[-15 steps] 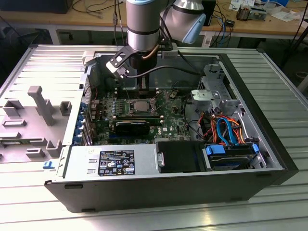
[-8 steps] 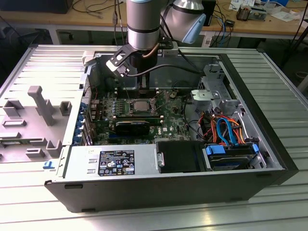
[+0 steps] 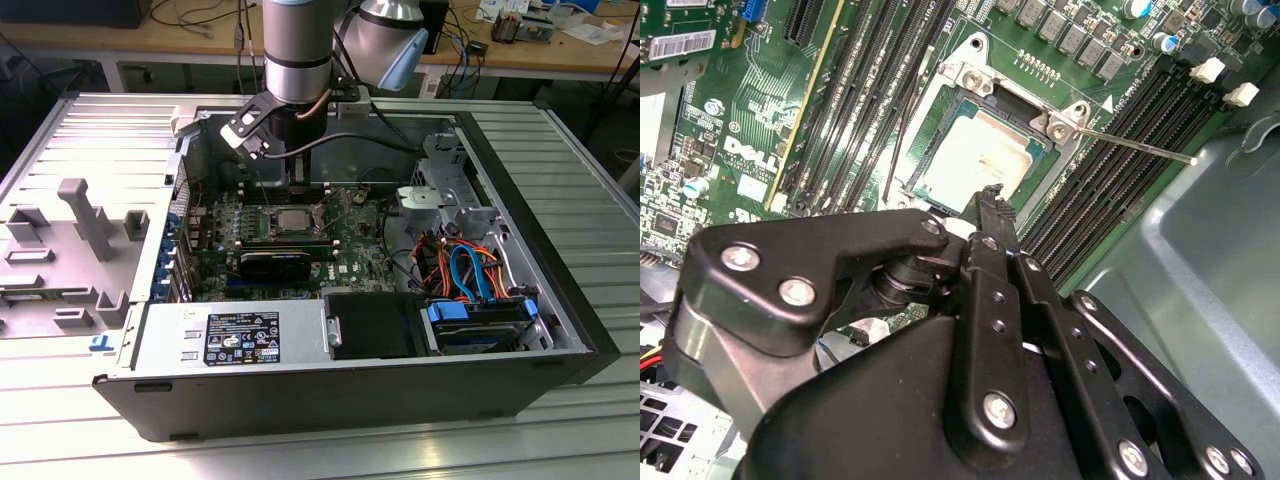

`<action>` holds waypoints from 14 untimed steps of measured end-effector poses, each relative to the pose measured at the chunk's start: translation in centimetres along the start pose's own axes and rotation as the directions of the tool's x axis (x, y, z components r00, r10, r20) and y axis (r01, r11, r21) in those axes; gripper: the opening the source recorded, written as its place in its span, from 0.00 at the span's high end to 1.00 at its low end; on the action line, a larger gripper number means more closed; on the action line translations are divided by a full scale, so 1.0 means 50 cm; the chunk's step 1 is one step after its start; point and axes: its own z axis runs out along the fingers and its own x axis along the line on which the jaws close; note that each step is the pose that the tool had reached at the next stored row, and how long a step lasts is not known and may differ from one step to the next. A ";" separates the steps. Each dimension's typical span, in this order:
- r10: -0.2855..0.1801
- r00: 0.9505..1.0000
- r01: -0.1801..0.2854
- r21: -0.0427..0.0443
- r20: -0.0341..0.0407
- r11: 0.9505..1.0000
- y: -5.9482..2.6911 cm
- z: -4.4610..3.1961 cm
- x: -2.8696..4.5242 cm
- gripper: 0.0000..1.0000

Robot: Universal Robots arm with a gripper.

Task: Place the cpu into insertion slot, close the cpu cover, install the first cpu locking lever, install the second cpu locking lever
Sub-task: 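Close the cpu cover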

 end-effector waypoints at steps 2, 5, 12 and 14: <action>0.000 1.000 0.000 0.000 0.000 1.000 0.000 0.000 0.000 0.89; 0.000 1.000 0.000 0.000 0.000 1.000 0.003 0.000 0.000 0.89; 0.000 1.000 0.000 0.000 0.000 1.000 0.004 -0.019 0.000 0.89; 0.000 1.000 0.000 0.001 0.001 1.000 0.007 -0.020 0.000 0.89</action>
